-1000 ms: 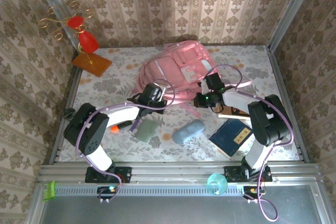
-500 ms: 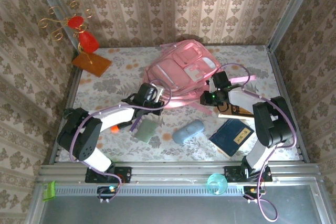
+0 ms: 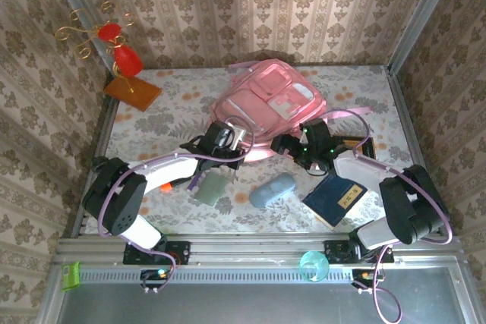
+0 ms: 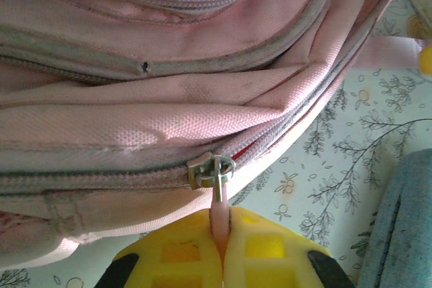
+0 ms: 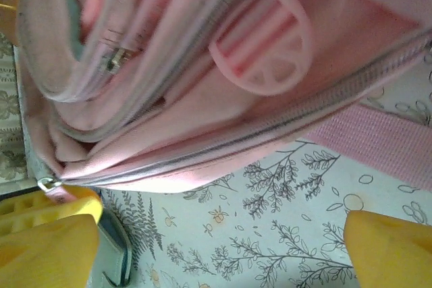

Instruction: Pack the student bag

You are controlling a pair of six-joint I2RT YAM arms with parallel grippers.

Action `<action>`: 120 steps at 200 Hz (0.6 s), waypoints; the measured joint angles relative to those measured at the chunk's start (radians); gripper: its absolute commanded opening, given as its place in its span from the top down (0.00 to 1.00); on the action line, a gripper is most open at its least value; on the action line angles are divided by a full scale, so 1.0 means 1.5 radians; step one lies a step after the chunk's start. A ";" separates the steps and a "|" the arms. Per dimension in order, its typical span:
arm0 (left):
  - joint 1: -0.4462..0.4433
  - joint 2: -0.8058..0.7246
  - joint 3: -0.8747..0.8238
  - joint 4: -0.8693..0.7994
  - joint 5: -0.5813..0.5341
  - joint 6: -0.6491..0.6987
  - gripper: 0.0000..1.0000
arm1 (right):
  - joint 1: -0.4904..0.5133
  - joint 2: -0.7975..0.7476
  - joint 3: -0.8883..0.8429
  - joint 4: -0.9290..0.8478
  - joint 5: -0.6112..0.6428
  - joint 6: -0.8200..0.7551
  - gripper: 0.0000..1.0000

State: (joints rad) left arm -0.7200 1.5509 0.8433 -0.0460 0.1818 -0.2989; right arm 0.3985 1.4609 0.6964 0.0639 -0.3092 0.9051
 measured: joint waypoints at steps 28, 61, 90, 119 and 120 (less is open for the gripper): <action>-0.002 -0.001 0.001 -0.005 0.006 0.000 1.00 | 0.012 0.041 -0.009 0.073 0.007 0.101 0.10; -0.004 -0.001 0.001 -0.008 0.012 0.000 1.00 | 0.016 0.084 -0.009 0.146 0.011 0.160 0.21; -0.005 -0.001 0.001 -0.008 0.017 0.001 1.00 | 0.017 0.110 -0.009 0.180 0.020 0.184 0.39; -0.005 -0.007 0.001 -0.016 0.014 0.002 1.00 | 0.015 0.115 -0.009 0.198 0.032 0.187 0.64; -0.005 -0.007 0.001 -0.016 0.013 0.002 1.00 | 0.015 0.115 -0.009 0.197 0.033 0.188 0.65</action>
State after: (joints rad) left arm -0.7269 1.5406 0.8452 -0.0704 0.2020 -0.2962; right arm 0.4210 1.6329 0.6827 0.3599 -0.2600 1.1873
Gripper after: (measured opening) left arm 0.062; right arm 0.438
